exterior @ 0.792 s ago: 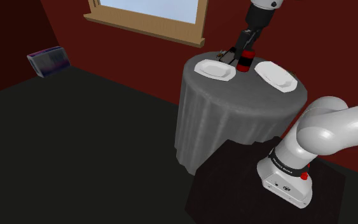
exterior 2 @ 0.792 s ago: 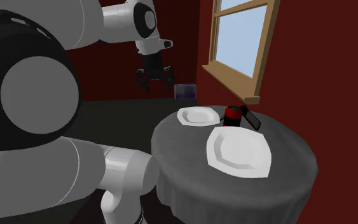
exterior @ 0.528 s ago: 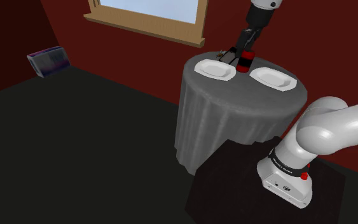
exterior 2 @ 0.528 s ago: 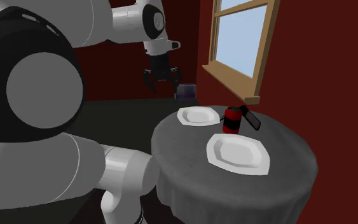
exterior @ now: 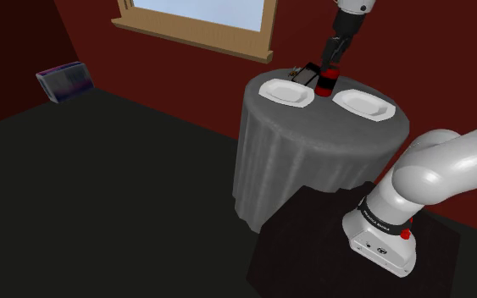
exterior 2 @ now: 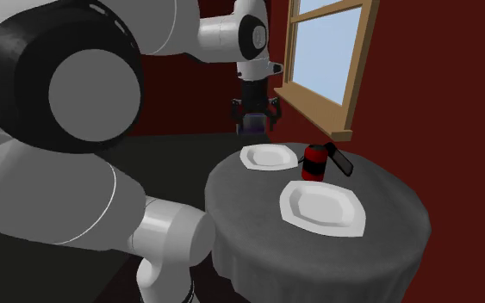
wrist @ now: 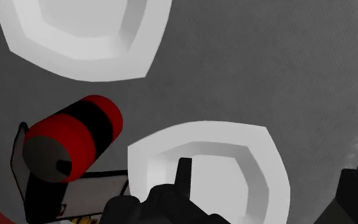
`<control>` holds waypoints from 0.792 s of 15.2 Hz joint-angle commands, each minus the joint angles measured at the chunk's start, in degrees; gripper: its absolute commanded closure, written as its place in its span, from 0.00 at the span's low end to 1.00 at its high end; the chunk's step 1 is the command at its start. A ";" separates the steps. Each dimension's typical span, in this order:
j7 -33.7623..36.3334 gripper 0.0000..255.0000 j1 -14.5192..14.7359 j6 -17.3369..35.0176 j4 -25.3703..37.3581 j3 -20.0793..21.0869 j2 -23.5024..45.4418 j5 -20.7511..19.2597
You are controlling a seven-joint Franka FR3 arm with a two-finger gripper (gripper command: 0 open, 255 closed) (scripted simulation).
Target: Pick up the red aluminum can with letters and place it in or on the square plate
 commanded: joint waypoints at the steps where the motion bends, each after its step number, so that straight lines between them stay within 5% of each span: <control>1: -2.38 0.00 -0.51 0.80 1.65 -2.41 2.86 -0.41; 12: -17.29 0.00 -2.43 3.26 16.08 -15.60 22.81 2.82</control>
